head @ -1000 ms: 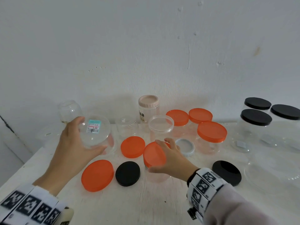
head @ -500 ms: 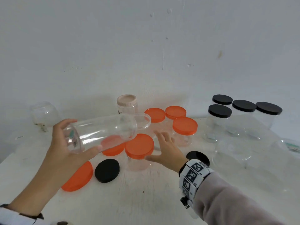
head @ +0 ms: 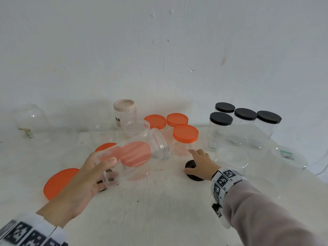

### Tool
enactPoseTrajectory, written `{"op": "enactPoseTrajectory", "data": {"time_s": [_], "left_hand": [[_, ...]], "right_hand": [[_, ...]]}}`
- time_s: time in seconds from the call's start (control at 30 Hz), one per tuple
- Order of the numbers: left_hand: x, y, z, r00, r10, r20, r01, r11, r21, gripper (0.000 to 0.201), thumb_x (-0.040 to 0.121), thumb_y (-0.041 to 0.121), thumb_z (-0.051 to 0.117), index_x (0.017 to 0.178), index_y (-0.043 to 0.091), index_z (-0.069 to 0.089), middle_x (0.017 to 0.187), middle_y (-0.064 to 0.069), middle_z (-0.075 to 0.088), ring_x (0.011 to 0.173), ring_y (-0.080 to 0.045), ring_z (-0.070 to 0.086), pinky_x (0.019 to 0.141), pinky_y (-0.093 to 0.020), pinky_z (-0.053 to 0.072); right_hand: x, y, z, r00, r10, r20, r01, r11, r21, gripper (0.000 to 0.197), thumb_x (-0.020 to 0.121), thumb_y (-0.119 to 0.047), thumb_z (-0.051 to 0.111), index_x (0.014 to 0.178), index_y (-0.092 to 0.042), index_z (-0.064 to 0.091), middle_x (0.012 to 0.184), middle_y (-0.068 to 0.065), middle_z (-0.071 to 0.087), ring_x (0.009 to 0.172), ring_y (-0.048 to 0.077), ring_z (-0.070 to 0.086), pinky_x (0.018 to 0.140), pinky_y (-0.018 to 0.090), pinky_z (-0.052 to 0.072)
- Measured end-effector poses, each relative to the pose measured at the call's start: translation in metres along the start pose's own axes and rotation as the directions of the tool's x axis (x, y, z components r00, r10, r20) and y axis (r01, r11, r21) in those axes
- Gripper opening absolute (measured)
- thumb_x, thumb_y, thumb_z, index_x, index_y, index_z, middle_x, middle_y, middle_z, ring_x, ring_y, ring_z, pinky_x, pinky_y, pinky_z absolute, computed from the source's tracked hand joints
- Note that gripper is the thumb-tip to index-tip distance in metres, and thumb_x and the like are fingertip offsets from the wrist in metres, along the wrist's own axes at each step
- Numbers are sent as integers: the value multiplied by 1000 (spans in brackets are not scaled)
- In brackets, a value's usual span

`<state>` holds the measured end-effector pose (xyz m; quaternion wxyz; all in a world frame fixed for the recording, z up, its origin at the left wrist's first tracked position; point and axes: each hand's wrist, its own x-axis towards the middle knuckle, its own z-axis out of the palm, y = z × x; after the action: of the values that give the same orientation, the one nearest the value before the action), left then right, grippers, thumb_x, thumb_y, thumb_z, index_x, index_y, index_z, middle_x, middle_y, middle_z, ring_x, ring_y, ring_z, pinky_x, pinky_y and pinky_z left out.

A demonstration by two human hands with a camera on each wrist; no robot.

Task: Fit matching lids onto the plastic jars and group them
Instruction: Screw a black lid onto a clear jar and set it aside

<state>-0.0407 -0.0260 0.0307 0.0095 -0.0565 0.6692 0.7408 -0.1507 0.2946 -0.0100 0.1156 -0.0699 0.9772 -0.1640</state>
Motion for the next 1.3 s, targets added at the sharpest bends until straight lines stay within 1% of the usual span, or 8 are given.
{"op": "enactPoseTrajectory", "data": {"time_s": [0.17, 0.3, 0.5, 0.63, 0.7, 0.93, 1.13, 1.3], "left_hand": [[-6, -10, 10, 998, -58, 31, 56, 997, 48, 74, 50, 57, 76, 114, 23, 61, 112, -10, 66, 101, -24, 65, 84, -35, 51], [-9, -14, 17, 989, -131, 70, 127, 990, 60, 64, 65, 40, 84, 119, 17, 59, 109, -10, 70, 93, -23, 69, 81, -36, 53], [-11, -17, 35, 961, -220, 169, 193, 968, 163, 96, 32, 44, 89, 118, 22, 51, 100, -10, 68, 93, -27, 69, 69, -28, 56], [-8, -22, 49, 946, -225, 235, 178, 962, 206, 83, 44, 36, 84, 121, 32, 52, 107, -3, 62, 89, -19, 68, 67, -22, 53], [-4, -27, 54, 947, -220, 236, 142, 941, 308, 83, 43, 43, 80, 121, 34, 54, 116, 0, 52, 91, -15, 65, 69, -19, 51], [12, -40, 61, 960, -148, 236, 17, 877, 481, 65, 66, 38, 84, 121, 42, 48, 120, 15, 56, 108, 2, 54, 75, -11, 45], [20, -49, 66, 956, -174, 237, 24, 850, 526, 63, 65, 31, 84, 112, 28, 43, 123, 12, 47, 111, 2, 50, 81, -16, 46], [25, -54, 71, 954, -164, 252, -12, 817, 576, 89, 66, 31, 84, 131, 35, 25, 122, 14, 39, 119, -11, 47, 86, -20, 47]], "right_hand": [[8, 2, 11, 992, 82, 96, -69, 989, -129, 84, 84, -51, 63, 150, -26, 16, 148, 8, 24, 134, 32, 26, 103, 46, 36], [13, 6, 18, 976, 163, 144, -139, 976, -165, 87, 80, -52, 66, 149, -30, 18, 145, 8, 26, 131, 38, 30, 103, 46, 37], [14, 10, 14, 979, 153, 138, -130, 978, -166, 84, 78, -46, 70, 147, -29, 24, 139, 7, 31, 128, 33, 33, 99, 44, 40], [11, 13, -1, 979, 139, 150, -142, 990, 4, 81, 80, -42, 69, 147, -30, 25, 137, 8, 32, 125, 34, 40, 96, 43, 46], [8, 12, -13, 981, 104, 167, -136, 971, 198, 71, 82, -37, 67, 143, -30, 30, 130, 8, 37, 113, 33, 49, 80, 38, 56], [-4, 11, -54, 992, 6, 126, -84, 777, 624, 45, 86, -34, 67, 124, -25, 46, 96, 6, 58, 81, 23, 61, 64, 33, 56], [-13, -3, -75, 993, -98, 61, 39, 780, 624, 48, 84, -32, 70, 126, -28, 47, 100, 5, 58, 84, 20, 62, 65, 30, 55], [-22, -27, -85, 972, -236, 24, 184, 814, 551, 38, 81, -26, 72, 111, -39, 52, 105, -1, 55, 84, 14, 61, 62, 23, 54]]}}
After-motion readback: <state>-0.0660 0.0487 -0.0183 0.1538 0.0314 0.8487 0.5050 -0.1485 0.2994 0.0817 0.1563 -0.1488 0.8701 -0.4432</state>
